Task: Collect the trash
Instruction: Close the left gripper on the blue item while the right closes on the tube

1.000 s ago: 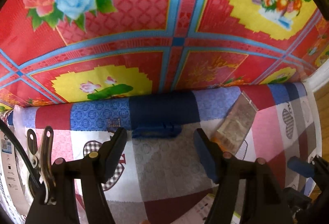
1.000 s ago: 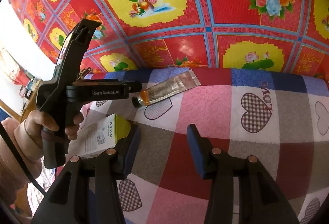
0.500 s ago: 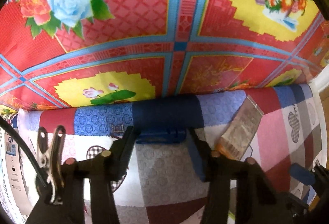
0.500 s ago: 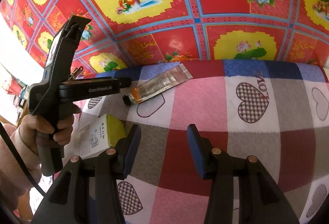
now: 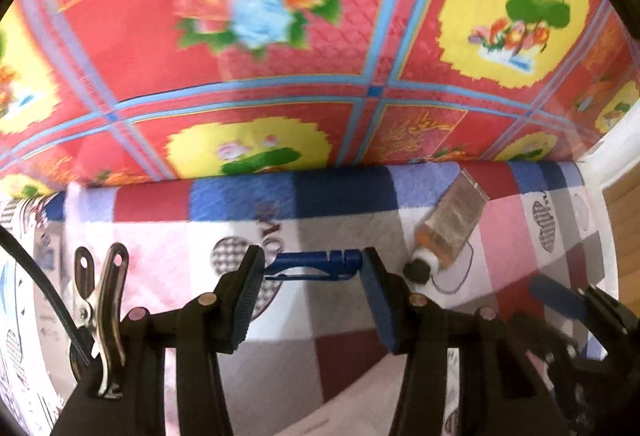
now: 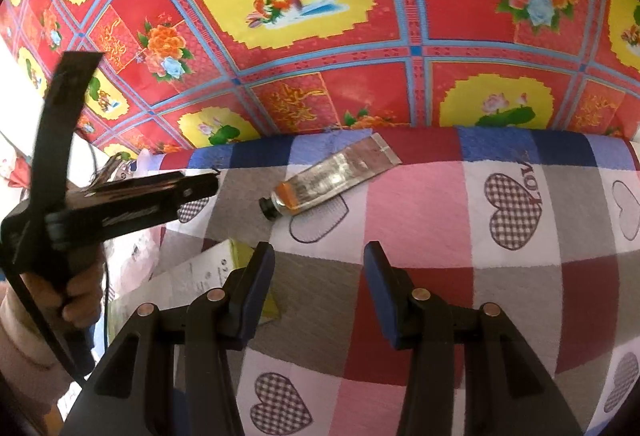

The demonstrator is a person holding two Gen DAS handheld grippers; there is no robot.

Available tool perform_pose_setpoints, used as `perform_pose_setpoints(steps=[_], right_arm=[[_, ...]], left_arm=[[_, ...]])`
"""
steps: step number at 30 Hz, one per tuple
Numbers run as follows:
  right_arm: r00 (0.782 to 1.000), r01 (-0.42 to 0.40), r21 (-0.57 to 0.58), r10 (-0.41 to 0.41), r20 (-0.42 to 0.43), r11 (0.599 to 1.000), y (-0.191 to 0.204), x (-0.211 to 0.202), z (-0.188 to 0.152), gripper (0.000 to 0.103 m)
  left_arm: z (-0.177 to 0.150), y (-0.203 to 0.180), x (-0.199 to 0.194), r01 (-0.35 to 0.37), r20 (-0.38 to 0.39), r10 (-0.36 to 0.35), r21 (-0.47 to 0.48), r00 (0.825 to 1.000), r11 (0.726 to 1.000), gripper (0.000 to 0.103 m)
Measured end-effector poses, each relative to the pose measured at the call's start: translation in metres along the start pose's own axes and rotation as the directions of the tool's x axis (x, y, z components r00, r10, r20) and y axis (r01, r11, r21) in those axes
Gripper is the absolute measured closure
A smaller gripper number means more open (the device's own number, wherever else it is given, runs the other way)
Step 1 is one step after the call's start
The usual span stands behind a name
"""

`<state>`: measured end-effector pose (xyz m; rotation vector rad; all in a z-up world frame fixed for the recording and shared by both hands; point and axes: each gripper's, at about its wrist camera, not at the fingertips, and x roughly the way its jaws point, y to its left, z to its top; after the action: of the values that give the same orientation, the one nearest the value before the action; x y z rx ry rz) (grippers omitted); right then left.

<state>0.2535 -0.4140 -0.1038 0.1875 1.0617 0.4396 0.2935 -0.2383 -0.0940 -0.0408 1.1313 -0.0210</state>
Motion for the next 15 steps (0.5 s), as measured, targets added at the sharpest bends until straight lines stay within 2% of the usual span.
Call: perform_pose_setpoints(steps=[5,9,13,15], right_arm=[[1.000,-0.018,0.044,0.019,-0.017,0.999,0.008,0.013,0.007,0.055],[1.000,0.001,0.087,0.000,-0.020,0.996,0.015,0.026,0.016,0.055],[0.998,0.056,0.167,-0.056,-0.009,0.984,0.014,0.040,0.029,0.043],[0.996,0.090,0.192,-0.090,-0.008,0.977,0.014,0.047,0.036,0.041]], left_arm=[[-0.013,0.020,-0.022,0.010,0.025,-0.009,-0.037,1.000,0.999,0.051],[-0.026,0.042,-0.035,0.027,0.029,-0.025,-0.073,0.999,0.997,0.051],[-0.043,0.058,-0.043,0.042,0.025,-0.039,-0.102,0.999,0.994,0.051],[-0.048,0.058,-0.045,0.046,0.028,-0.043,-0.106,0.999,0.993,0.051]])
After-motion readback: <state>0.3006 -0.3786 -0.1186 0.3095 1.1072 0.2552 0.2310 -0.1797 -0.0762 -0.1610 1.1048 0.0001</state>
